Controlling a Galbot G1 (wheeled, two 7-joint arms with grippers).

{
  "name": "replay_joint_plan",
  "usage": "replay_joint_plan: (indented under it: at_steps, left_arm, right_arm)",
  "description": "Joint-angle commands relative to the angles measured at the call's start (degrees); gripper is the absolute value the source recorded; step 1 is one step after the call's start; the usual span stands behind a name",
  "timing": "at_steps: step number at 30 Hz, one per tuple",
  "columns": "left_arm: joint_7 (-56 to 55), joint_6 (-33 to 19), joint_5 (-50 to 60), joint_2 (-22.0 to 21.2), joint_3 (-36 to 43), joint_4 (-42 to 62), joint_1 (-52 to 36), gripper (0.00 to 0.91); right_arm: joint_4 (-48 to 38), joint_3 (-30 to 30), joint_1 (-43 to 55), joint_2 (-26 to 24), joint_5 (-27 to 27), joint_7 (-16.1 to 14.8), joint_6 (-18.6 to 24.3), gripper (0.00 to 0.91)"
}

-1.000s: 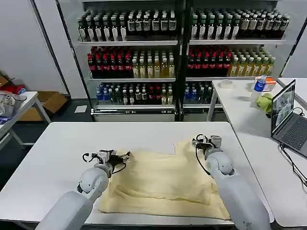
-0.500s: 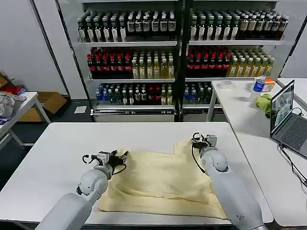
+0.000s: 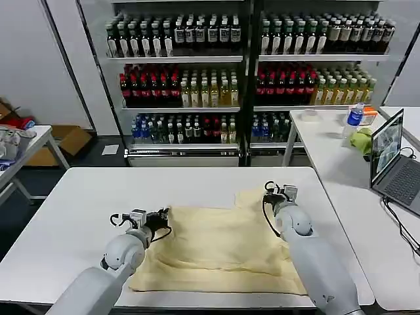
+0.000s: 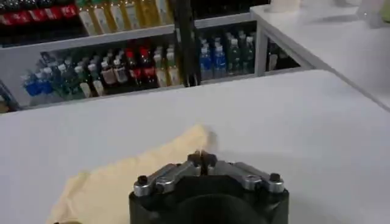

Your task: Fold and organize the clothes.

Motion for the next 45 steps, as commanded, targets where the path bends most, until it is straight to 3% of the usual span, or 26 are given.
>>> replay_joint_plan:
  at_steps: [1,17,27,34,37,38,40,41,45]
  left_arm:
    - [0.06,-0.48,-0.76,0.98,-0.87,-2.94,0.17,0.071]
    - [0.03,-0.01,-2.28,4.52,-4.9,-13.65,5.38,0.071]
    - [0.3,0.21,-2.25,6.67,-8.45,-19.94,12.04,0.071]
    - [0.5,-0.01,-1.59,6.8,-8.34,-19.76,13.57,0.071]
    - [0.5,-0.09,-1.23,6.27,-7.88,-18.91,12.8,0.071]
    - [0.5,-0.09,-1.13,6.13,-7.66,-18.66,12.43,0.071]
    - [0.49,-0.1,-0.98,5.95,-7.21,-18.13,11.84,0.071]
    - [0.52,-0.1,-0.92,5.89,-6.98,-17.98,11.56,0.071]
    - [0.62,-0.15,-0.72,5.68,-6.34,-17.08,10.68,0.071]
  right_arm:
    - [3.74,0.66,-0.28,-0.44,-0.56,-0.16,1.1,0.0]
    - [26.08,3.92,-10.49,-7.3,-0.46,-0.17,0.28,0.0]
    - [37.08,10.58,-23.37,-11.01,-0.2,-1.02,0.52,0.0]
    - [34.36,10.66,-23.58,-10.1,-1.62,0.42,0.53,0.0]
    - [29.38,8.65,-18.31,-7.94,-2.69,3.81,-0.88,0.01]
    - [27.74,7.99,-16.25,-7.27,-3.01,4.83,-0.88,0.413]
    - [23.81,6.44,-12.83,-5.73,-4.23,5.98,-0.92,0.856]
    - [21.68,5.75,-11.26,-4.99,-4.54,6.57,-0.93,0.907]
    - [13.93,3.93,-5.61,-1.65,-5.41,8.38,-0.96,0.907]
